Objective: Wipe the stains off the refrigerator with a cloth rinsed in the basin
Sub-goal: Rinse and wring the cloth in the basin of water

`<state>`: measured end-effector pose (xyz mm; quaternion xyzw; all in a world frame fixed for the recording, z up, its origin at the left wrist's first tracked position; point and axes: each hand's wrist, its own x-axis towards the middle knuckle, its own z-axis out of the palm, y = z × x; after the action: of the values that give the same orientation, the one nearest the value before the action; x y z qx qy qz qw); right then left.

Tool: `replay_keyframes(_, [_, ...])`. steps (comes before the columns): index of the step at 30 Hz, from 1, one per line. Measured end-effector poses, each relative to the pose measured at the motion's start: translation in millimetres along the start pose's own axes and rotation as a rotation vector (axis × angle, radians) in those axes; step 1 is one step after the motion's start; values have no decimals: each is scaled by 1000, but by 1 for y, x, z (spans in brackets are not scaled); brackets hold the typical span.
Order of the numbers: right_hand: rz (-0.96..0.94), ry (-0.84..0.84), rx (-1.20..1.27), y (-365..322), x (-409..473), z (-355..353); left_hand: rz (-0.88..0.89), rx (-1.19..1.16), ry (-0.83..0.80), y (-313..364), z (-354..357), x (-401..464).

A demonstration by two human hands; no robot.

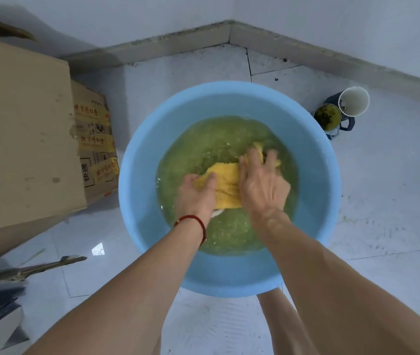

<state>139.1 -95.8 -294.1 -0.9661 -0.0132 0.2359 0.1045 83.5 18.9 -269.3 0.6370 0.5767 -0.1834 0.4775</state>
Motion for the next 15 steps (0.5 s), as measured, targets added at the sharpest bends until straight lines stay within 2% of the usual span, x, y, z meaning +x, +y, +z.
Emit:
replay_keyframes(1, [25, 45, -73, 4, -1, 4, -68, -27, 77, -2, 0, 6])
replay_keyframes(3, [34, 97, -78, 10, -7, 17, -223, -84, 104, -4, 4, 17])
replay_keyframes(6, [29, -32, 287, -5, -20, 32, -329, -86, -31, -1, 14, 15])
replay_keyframes(8, [181, -166, 649, -26, -28, 30, -390, -177, -131, 0, 19, 13])
replay_keyframes(10, [409, -194, 933, -45, -34, 19, -353, -221, -171, 2, 20, 9])
replay_keyframes(12, [544, -151, 1053, -55, -36, 10, -290, -187, -171, 8, 17, 2])
replay_keyframes(15, [549, -69, 1036, -53, -36, -11, -158, -106, -119, 17, 13, -14])
